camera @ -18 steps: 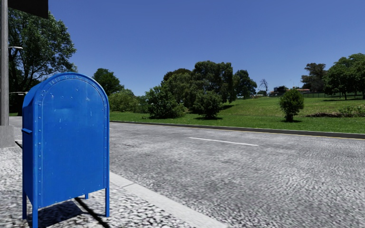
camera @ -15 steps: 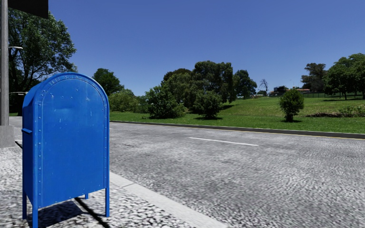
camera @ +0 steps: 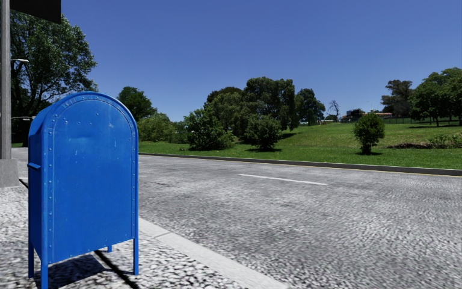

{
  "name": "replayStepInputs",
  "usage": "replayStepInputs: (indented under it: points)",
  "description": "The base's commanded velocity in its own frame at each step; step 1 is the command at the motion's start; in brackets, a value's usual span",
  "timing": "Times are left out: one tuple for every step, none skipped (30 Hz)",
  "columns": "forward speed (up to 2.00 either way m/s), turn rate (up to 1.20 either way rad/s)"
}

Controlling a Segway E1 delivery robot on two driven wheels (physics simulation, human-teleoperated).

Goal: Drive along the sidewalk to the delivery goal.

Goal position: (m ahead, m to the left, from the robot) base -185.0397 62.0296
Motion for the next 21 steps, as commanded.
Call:
replayStepInputs:
  points:
    - [0.0,0.0]
    - [0.0,0.0]
    - [0.0,0.0]
    - [0.0,0.0]
    - [0.0,0.0]
    - [0.0,0.0]
    - [0.0,0.0]
    - [0.0,0.0]
    - [0.0,0.0]
    - [0.0,0.0]
    - [0.0,0.0]
    - [0.0,0.0]
    - [0.0,-0.23]
    - [0.0,-0.23]
    - [0.0,-0.53]
    - [0.0,-0.66]
    - [0.0,-0.69]
    - [0.0,-0.69]
    - [0.0,-0.69]
    - [0.0,-0.7]
    - [0.0,-0.7]
